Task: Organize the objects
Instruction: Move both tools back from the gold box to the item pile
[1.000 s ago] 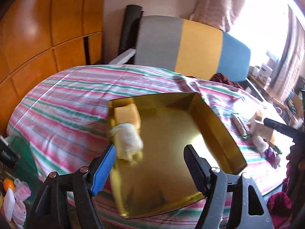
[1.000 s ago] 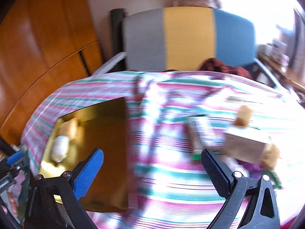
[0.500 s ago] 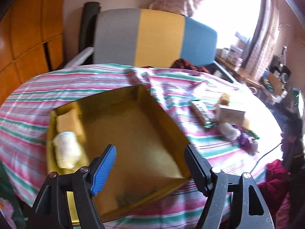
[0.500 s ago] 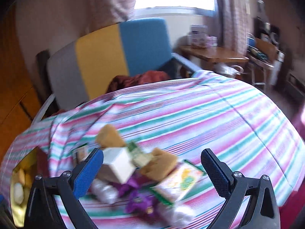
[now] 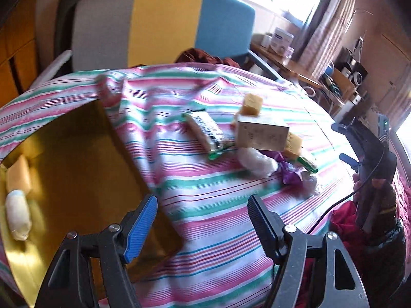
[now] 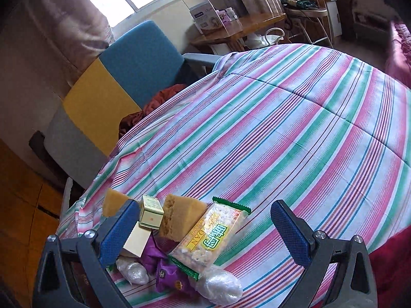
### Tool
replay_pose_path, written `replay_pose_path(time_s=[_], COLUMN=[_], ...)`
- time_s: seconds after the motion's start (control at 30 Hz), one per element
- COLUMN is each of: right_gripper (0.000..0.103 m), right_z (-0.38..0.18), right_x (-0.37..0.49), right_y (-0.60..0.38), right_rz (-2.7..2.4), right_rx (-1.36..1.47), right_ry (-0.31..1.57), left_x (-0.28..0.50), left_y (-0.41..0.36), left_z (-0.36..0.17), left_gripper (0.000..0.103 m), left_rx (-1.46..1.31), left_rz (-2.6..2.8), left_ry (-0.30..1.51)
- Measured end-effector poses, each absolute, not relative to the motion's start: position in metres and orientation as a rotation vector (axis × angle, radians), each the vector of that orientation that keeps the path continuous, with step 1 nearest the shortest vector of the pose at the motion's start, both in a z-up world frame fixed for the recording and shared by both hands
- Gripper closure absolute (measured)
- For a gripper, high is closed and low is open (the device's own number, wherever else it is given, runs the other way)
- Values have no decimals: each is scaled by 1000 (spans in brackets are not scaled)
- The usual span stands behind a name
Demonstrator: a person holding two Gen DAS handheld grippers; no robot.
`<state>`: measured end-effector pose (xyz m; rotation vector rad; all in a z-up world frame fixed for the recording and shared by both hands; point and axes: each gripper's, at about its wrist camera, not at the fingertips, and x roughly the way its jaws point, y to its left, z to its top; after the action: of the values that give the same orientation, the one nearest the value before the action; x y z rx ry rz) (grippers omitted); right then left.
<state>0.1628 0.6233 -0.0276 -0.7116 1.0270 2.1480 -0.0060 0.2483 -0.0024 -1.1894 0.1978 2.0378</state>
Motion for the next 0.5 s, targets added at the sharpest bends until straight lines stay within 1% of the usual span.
replay_pose_path(time_s=[0.2, 0.27, 0.33, 0.5], right_gripper=[0, 0, 0, 0], right_z=[-30, -29, -29, -29], right_x=[158, 159, 158, 157], right_y=[622, 621, 621, 620], right_rz=[2169, 2173, 2180, 2193], right_rx=[-722, -724, -721, -724], right_ry=[1046, 1051, 1052, 1061], left_x=[-5, -7, -12, -23], left_y=[291, 306, 322, 357], left_z=[-11, -17, -25, -47], left_gripper=[35, 42, 45, 45], left_rx=[-1217, -1239, -1279, -1372], left_rz=[1973, 1935, 1909, 1854], left_ry=[220, 212, 201, 115])
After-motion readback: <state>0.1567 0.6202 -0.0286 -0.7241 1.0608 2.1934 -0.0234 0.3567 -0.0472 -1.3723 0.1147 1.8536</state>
